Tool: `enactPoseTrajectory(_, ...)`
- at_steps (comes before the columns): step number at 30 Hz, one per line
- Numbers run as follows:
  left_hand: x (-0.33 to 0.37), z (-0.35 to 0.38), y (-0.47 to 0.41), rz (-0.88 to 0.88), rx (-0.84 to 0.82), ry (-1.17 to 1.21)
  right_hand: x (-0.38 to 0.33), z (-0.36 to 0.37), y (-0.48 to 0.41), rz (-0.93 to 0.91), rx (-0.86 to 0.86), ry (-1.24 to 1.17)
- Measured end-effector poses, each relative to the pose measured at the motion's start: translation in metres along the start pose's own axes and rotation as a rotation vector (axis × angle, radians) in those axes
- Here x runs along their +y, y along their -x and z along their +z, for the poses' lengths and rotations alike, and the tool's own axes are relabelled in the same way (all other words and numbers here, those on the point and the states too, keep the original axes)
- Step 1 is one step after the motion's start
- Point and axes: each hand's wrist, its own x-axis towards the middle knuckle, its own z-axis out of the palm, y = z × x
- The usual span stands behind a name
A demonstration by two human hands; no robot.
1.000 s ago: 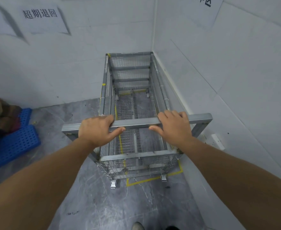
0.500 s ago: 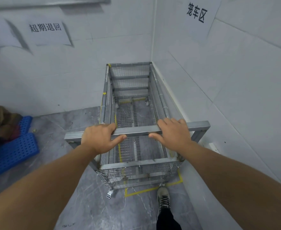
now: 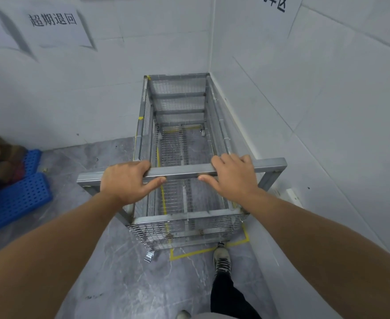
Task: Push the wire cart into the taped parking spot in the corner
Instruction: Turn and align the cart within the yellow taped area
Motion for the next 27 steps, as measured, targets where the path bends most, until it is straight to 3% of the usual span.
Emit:
enactPoseTrajectory(13, 0.001, 0.002, -0.001, -0.032, -0.021, 0.001, -0.002, 0.002, 0.002, 0.036, -0.014, 0.006)
enactPoseTrajectory(21, 0.000, -0.007, -0.004, -0.036, -0.130, 0.000, -0.006, -0.008, -0.001, 0.067, -0.147, -0.004)
enactPoseTrajectory(27, -0.002, -0.010, -0.006, -0.022, -0.188, 0.005, -0.005, -0.001, 0.001, 0.064, -0.078, -0.031)
